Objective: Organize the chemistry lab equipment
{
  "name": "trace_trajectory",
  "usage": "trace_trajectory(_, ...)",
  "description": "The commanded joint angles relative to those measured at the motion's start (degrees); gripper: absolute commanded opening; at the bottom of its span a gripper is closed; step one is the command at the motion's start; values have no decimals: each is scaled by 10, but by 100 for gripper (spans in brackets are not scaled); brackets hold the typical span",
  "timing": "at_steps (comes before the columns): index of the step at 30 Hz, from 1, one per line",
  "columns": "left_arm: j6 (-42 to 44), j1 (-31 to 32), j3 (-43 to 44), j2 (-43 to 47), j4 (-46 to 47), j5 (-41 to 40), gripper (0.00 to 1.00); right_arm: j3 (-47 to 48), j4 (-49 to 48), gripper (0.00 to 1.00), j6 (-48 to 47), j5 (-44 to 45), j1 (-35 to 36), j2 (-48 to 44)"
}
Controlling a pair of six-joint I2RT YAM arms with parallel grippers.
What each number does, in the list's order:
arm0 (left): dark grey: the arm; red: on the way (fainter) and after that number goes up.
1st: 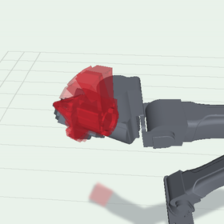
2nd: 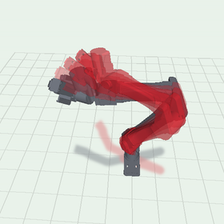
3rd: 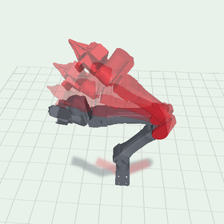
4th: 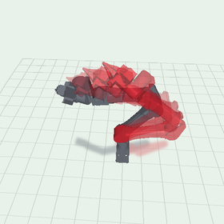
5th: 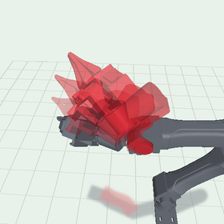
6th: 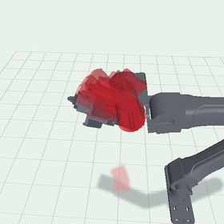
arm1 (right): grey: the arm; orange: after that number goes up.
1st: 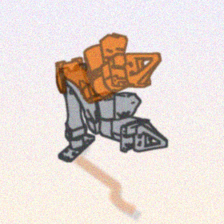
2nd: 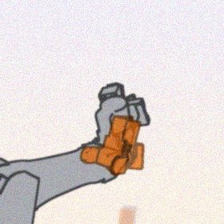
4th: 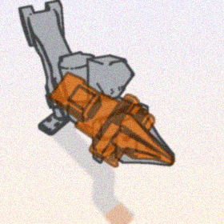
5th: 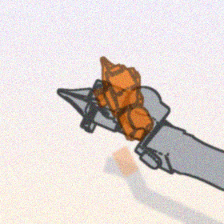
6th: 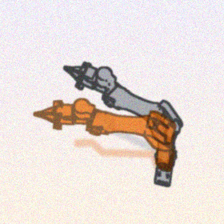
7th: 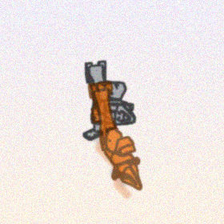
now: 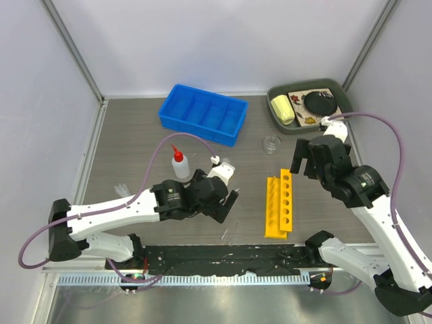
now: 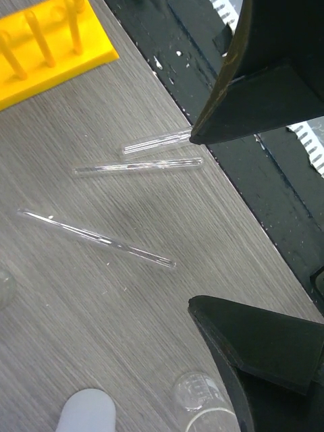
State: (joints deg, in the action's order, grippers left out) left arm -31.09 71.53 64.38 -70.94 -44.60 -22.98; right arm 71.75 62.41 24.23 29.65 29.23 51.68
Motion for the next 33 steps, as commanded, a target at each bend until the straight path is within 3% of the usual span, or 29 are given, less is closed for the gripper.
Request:
trace_trajectory(1, -19, 25, 13, -36, 12, -33, 100, -53, 18, 97, 54, -40, 1, 11)
trace_trajectory(15, -70, 50, -11, -19, 29, -39, 100, -186, -18, 84, 136, -126, 2, 7)
trace_trajectory(33, -76, 51, -41, 25, 26, -44, 100, -259, -83, 83, 185, -136, 1, 53)
